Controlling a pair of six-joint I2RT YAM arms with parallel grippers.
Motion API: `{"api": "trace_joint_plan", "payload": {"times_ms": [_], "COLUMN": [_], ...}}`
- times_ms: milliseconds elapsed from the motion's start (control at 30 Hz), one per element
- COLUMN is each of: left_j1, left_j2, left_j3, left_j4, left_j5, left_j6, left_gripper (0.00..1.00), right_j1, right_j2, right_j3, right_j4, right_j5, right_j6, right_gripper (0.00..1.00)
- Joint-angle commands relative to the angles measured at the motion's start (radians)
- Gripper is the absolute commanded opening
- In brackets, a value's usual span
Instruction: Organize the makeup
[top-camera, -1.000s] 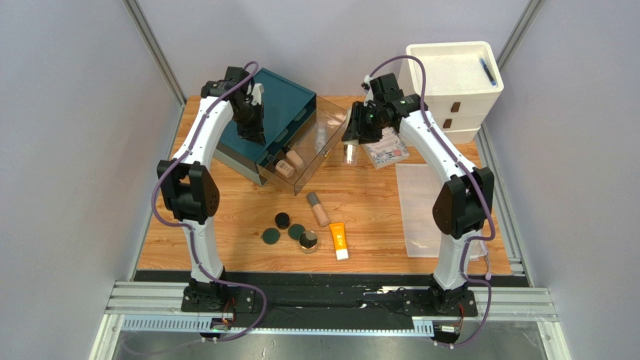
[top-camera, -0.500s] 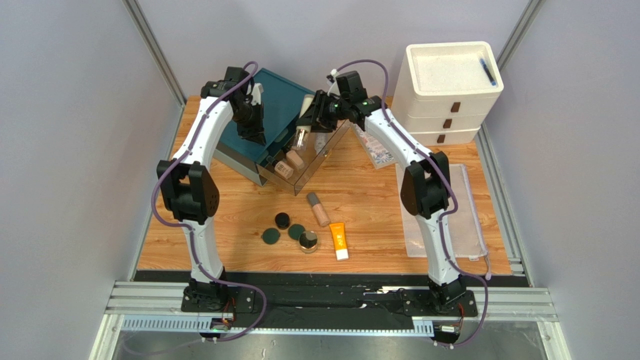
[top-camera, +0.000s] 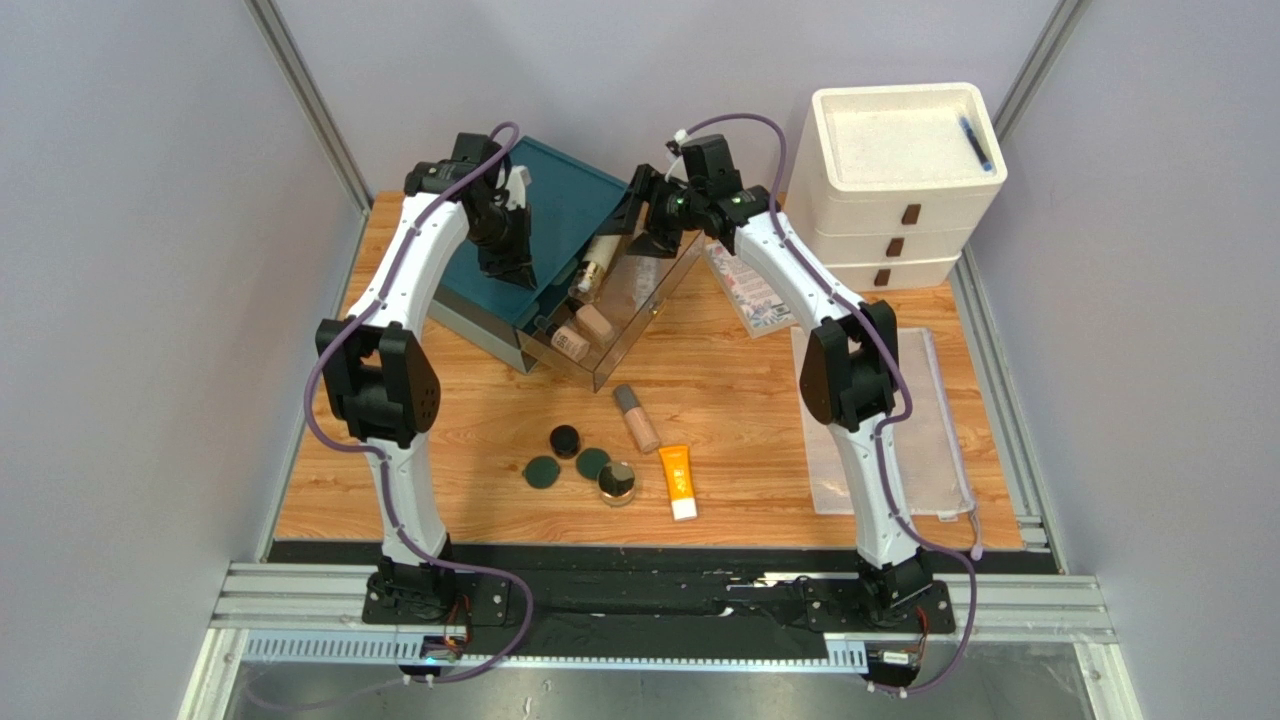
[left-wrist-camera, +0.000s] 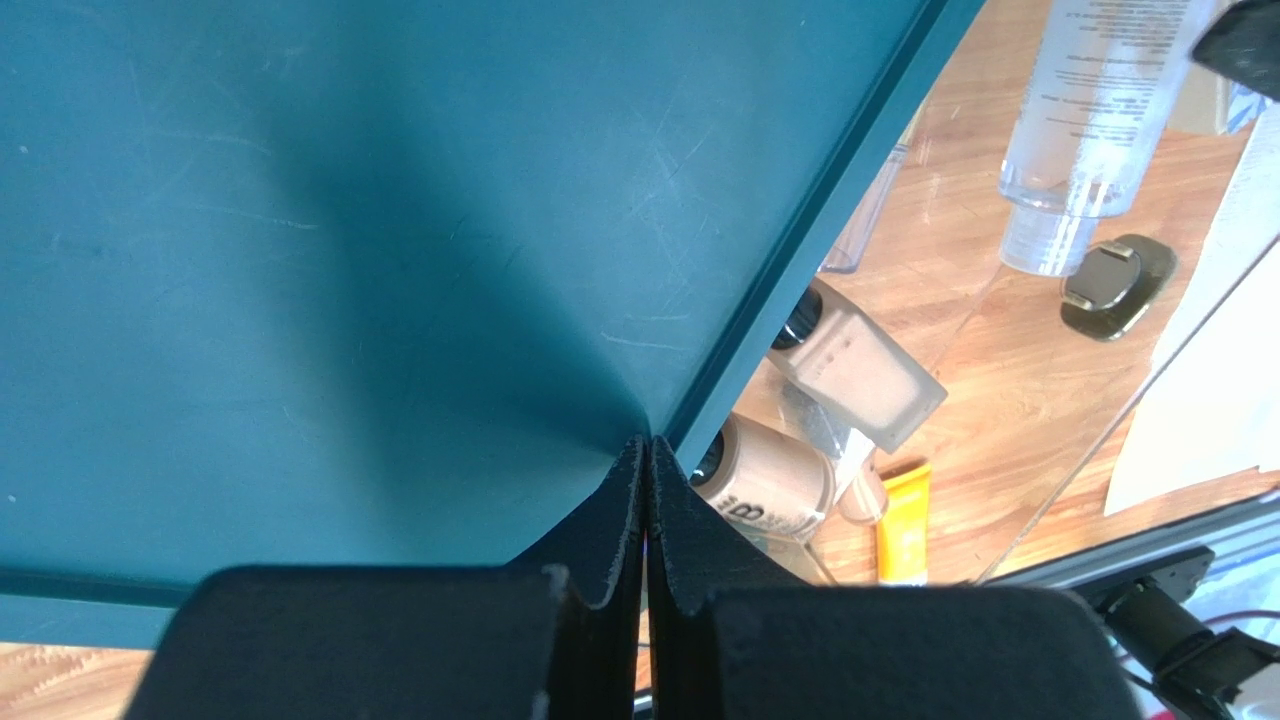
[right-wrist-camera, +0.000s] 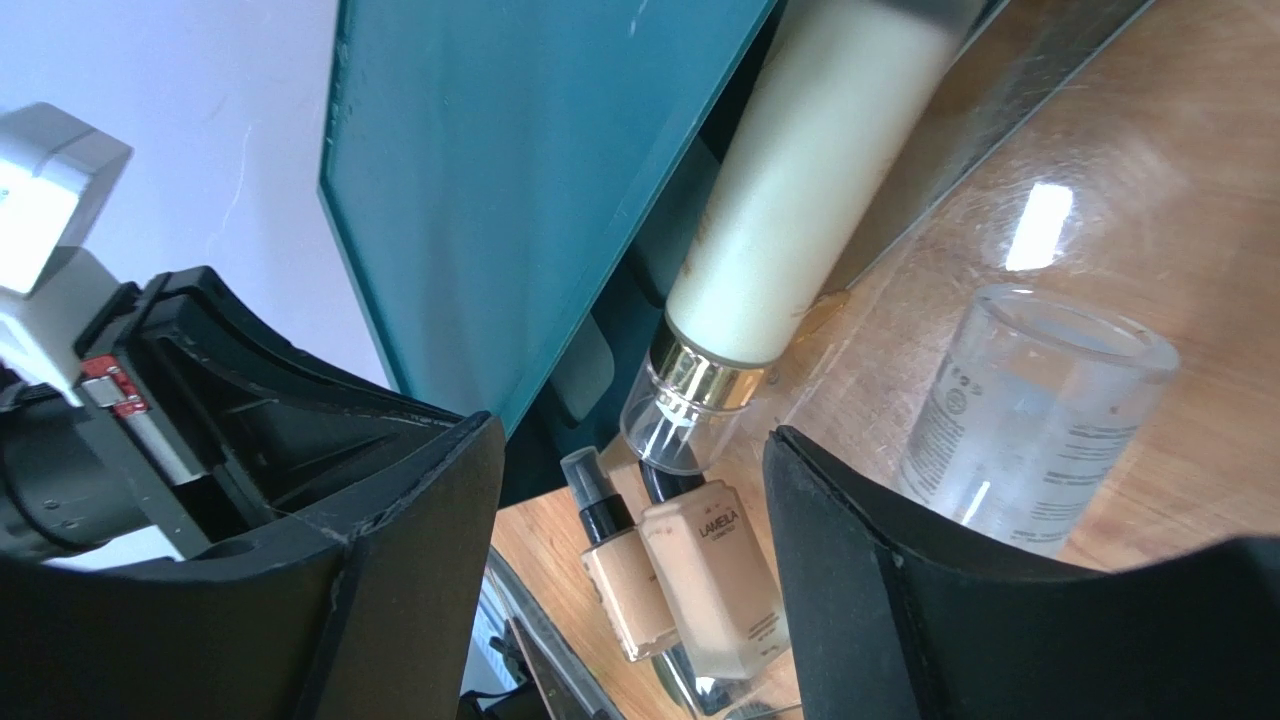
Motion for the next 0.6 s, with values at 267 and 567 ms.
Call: {"api": "trace_joint_plan", "payload": {"times_ms": [267,567], "left_j1": [-0.039,-0.039], "left_j2": [0.102,0.111], "left_j3": [-0.018,-0.022], "left_j4": [-0.126,-0.118], "left_j5": [0.008,0.025], "left_j6": [0.017,0.014], "left_gripper": [0.0,0.0], "right_j1": [-0.024,0.012], "right_j2": [-0.392,-0.618], "right_j3": [-0.239,-0.731], "right_j4": [-0.268,-0.301], "right_j5": [0.002,0.077], "right_j6": [-0.327,-0.565], "right_gripper": [0.67,0.67]}}
